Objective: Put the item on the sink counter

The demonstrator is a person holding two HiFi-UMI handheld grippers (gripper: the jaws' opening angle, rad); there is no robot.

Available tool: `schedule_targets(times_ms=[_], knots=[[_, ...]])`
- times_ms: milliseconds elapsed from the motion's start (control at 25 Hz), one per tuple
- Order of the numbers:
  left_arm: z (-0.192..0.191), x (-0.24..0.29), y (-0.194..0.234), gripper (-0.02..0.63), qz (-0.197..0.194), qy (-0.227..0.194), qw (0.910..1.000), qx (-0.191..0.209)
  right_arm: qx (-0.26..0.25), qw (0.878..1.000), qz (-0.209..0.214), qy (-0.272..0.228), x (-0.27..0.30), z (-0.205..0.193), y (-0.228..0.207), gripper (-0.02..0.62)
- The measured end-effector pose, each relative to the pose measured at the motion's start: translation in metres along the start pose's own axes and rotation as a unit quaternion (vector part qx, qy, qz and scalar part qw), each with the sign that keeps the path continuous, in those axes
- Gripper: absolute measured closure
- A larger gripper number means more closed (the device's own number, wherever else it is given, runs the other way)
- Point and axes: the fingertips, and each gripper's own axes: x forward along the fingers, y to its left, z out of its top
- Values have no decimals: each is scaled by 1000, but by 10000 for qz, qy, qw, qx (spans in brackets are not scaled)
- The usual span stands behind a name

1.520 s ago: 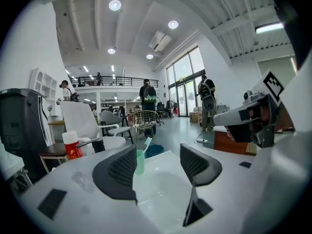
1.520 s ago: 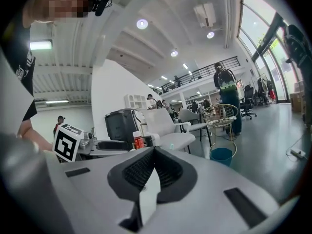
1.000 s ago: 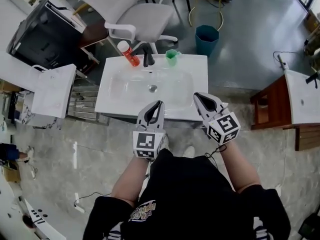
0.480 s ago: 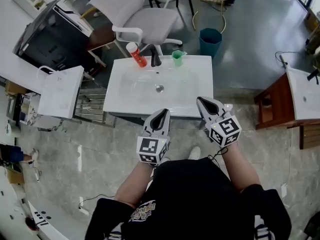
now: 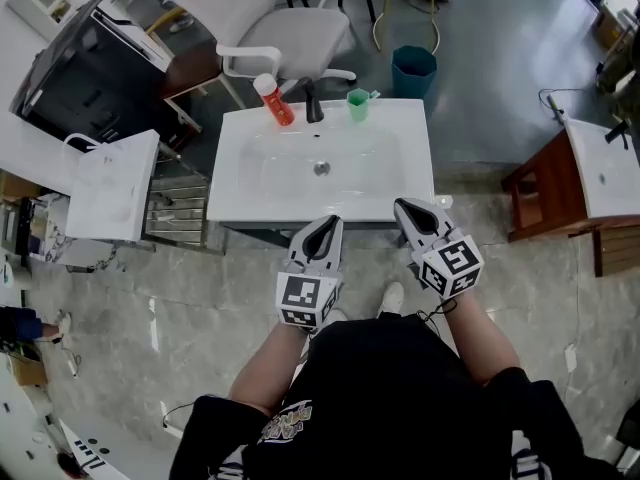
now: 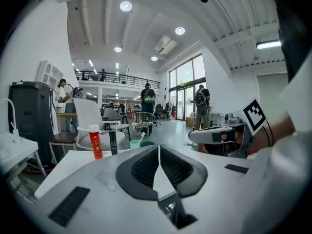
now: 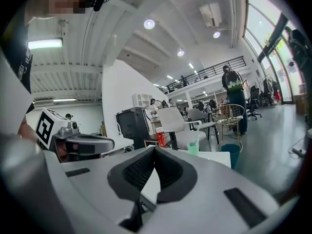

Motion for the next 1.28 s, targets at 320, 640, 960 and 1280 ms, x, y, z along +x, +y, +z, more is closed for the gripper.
schedule_targets(times_ms=[320, 640, 960, 1280], knots=[[-5, -29, 11, 583, -274, -8, 9996, -5, -14, 9998, -185, 31, -2, -5, 42, 541], [-17, -54, 14, 583, -425, -25, 9990, -98, 28, 9992, -360, 146, -11, -21, 67, 541], [-26, -69, 16, 583, -525, -16, 9986, -98, 28, 9989, -460, 126, -14, -28, 85, 541], [-24, -75, 19, 583, -594, -46, 9982, -57, 39, 9984, -555, 73, -14, -26, 91, 541]])
